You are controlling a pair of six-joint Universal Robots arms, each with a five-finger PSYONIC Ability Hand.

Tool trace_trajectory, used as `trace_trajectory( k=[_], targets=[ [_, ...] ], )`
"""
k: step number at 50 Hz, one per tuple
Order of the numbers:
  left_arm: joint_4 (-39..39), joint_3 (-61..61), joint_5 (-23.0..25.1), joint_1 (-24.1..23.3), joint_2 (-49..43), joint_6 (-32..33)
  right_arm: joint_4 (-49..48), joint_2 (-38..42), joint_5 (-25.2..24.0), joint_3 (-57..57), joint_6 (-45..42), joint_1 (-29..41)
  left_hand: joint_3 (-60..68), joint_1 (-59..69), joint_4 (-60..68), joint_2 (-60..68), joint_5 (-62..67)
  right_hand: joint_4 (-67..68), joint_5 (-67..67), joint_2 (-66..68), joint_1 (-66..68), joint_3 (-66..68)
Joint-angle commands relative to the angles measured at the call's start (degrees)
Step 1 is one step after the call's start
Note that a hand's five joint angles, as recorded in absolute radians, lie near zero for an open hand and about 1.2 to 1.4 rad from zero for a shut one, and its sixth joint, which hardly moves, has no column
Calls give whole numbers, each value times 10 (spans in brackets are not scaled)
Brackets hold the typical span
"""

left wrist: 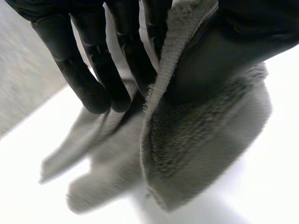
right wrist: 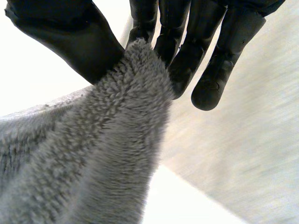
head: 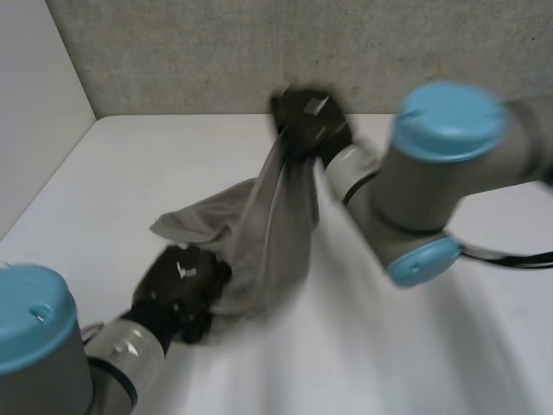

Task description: Fold the towel.

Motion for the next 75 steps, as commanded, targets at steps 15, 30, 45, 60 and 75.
trace_trajectory(
  k=[15,30,45,60,75],
  targets=[
    [3,28,2,-9,24,-7,-9,-179,-47,330,-190,-96,-85,-41,-71,-65,-162,31,29,42,26,38],
    [-3,1,4,-9,24,-4,257,-202,-103,355,-369,-107,-85,-41,-71,-65,-162,-241,-243,-230,-246,-234],
    [-7,-8,3,-9,49,4,194,-249,-113,282,-311,-98,-85,-41,-71,-65,-162,-367,-369,-356,-372,-360],
    [-17,-10,4,-4,63,25,257,-117,-147,189,-413,-30,-85,-41,-71,-65,-162,-503,-505,-492,-508,-496],
    [-16,-12,5,-3,56,21,253,13,-99,154,-504,5,-85,-41,-71,-65,-162,-467,-469,-455,-471,-460]
  ],
)
